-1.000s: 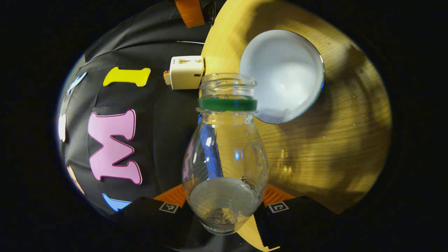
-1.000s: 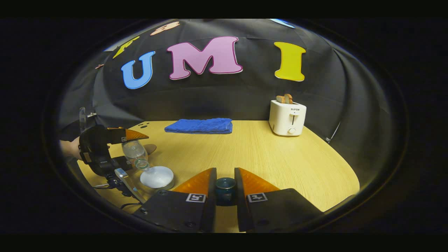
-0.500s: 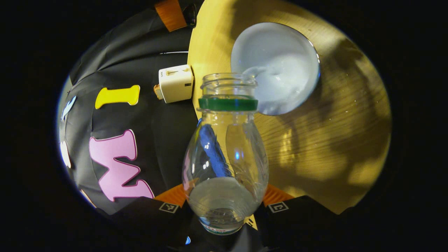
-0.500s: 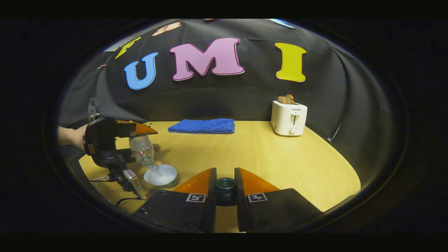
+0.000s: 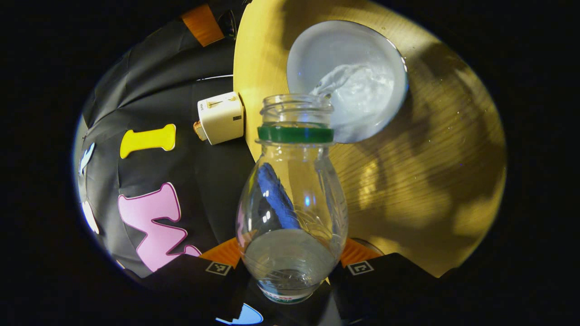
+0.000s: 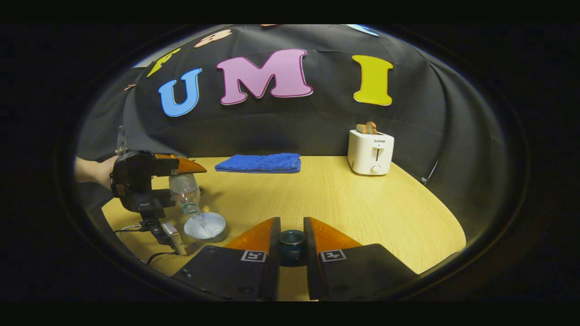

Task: Open the teacup lid with one hand, grasp the water bottle and pour water into the teacup with the other hand; after pouring, place the water bottle on the coaster and then close the teacup lid.

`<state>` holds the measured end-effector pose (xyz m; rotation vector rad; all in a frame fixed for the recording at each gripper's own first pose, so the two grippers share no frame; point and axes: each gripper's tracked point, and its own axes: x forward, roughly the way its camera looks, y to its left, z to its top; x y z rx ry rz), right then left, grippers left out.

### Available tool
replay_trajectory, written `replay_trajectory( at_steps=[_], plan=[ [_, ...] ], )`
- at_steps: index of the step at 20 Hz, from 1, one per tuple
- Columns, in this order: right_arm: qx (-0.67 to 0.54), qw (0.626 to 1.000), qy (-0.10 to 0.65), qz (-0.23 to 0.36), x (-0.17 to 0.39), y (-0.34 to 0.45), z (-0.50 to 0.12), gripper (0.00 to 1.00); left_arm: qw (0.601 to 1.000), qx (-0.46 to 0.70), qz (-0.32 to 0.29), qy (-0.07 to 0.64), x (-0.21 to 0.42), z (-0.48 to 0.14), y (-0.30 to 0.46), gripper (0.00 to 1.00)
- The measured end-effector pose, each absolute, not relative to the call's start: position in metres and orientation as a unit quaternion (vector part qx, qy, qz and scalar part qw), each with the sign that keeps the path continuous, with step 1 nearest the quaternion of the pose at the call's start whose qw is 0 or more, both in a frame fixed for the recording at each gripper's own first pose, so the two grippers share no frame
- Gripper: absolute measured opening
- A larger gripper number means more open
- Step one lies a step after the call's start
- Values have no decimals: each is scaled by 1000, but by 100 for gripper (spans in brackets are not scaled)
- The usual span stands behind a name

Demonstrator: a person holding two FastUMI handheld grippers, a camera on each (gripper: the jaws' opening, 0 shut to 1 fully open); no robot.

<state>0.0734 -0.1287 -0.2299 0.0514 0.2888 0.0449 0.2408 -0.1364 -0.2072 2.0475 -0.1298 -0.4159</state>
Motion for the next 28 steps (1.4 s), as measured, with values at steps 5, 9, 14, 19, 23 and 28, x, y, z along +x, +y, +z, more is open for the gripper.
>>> replay_trajectory(
  at_steps=[5,9,14,19,23,28],
  plan=[
    [22,989,147,25,73,-125,-230,28,475,859,-179,-61,249,-205,-136,77],
    [20,989,145,27,74,-122,-227,28,461,866,-182,-66,251,-201,-137,77],
    [15,989,147,31,74,-120,-226,28,437,876,-182,-91,253,-191,-144,77],
    [17,988,148,34,73,-114,-225,23,410,884,-186,-123,248,-183,-159,77],
    [18,989,145,33,72,-113,-222,28,389,891,-190,-140,255,-172,-169,77],
    [21,989,141,34,70,-111,-218,28,349,902,-198,-160,251,-168,-181,78]
  ],
)
